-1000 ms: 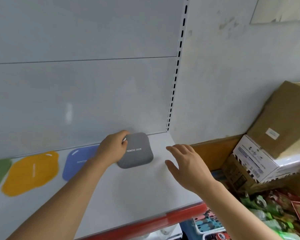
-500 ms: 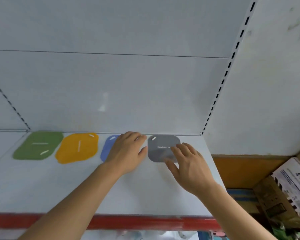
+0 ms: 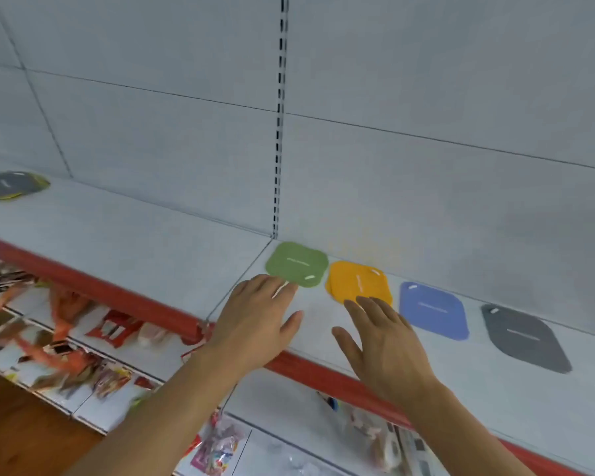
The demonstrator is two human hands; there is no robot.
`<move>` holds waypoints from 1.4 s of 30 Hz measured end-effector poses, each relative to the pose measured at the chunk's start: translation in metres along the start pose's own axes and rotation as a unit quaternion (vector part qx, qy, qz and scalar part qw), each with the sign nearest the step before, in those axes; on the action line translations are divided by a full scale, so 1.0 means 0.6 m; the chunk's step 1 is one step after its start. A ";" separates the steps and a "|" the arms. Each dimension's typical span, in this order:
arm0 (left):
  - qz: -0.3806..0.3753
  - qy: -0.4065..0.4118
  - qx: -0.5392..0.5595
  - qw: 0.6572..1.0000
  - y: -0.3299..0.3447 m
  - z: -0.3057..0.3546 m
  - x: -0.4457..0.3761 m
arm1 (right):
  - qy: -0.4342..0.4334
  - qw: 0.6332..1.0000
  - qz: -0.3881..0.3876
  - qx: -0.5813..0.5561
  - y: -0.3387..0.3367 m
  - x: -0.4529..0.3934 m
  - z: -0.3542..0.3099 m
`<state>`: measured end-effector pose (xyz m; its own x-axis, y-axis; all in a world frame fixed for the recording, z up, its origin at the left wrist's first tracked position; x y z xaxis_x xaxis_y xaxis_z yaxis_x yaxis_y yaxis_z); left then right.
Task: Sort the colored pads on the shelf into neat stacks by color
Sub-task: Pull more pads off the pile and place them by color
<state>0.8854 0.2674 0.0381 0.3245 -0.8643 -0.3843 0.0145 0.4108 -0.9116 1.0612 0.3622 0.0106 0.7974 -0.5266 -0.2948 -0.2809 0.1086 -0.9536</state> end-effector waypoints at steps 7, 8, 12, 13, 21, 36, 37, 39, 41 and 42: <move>0.010 -0.076 -0.022 0.997 -0.076 -0.280 0.093 | -0.079 0.996 0.007 -0.032 0.053 -0.139 -0.277; 0.012 -0.091 -0.026 0.995 -0.087 -0.318 0.099 | -0.090 0.995 0.009 -0.035 0.058 -0.163 -0.311; 0.023 -0.152 -0.036 0.987 -0.122 -0.464 0.114 | -0.134 0.990 0.005 -0.039 0.096 -0.263 -0.429; 0.024 -0.163 -0.040 0.986 -0.126 -0.499 0.117 | -0.143 0.989 0.007 -0.039 0.107 -0.288 -0.456; -0.005 -0.237 -0.091 0.967 -0.144 -0.785 0.097 | -0.186 0.979 0.020 -0.082 0.180 -0.509 -0.653; -0.007 -0.261 -0.082 0.962 -0.168 -1.221 0.015 | -0.206 0.978 0.018 -0.034 0.319 -0.834 -0.947; -0.016 -0.254 -0.076 0.964 -0.167 -1.250 0.007 | -0.194 0.980 0.020 -0.034 0.327 -0.850 -0.965; -0.036 -0.238 -0.063 0.969 -0.163 -1.306 -0.007 | -0.170 0.984 0.028 -0.032 0.340 -0.878 -0.998; -0.056 -0.208 -0.064 0.974 -0.162 -1.353 -0.026 | -0.145 0.989 0.034 -0.023 0.347 -0.899 -1.026; -0.065 -0.196 -0.064 0.976 -0.161 -1.374 -0.038 | -0.129 0.991 0.034 -0.021 0.350 -0.910 -1.037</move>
<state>0.0971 0.0079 0.0148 0.6651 -0.7189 -0.2021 -0.0301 0.2446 -0.9692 0.2348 0.1479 0.0094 0.8838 -0.2862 -0.3702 -0.3574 0.0979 -0.9288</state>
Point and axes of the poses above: each hand's wrist, its own x-axis away from the middle knuckle, its own y-axis out of the palm, z = x × y, the point moved 8 cm from there along -x, towards the middle knuckle, and after that the axes turned 9 degrees about -y, right-handed, at the moved point
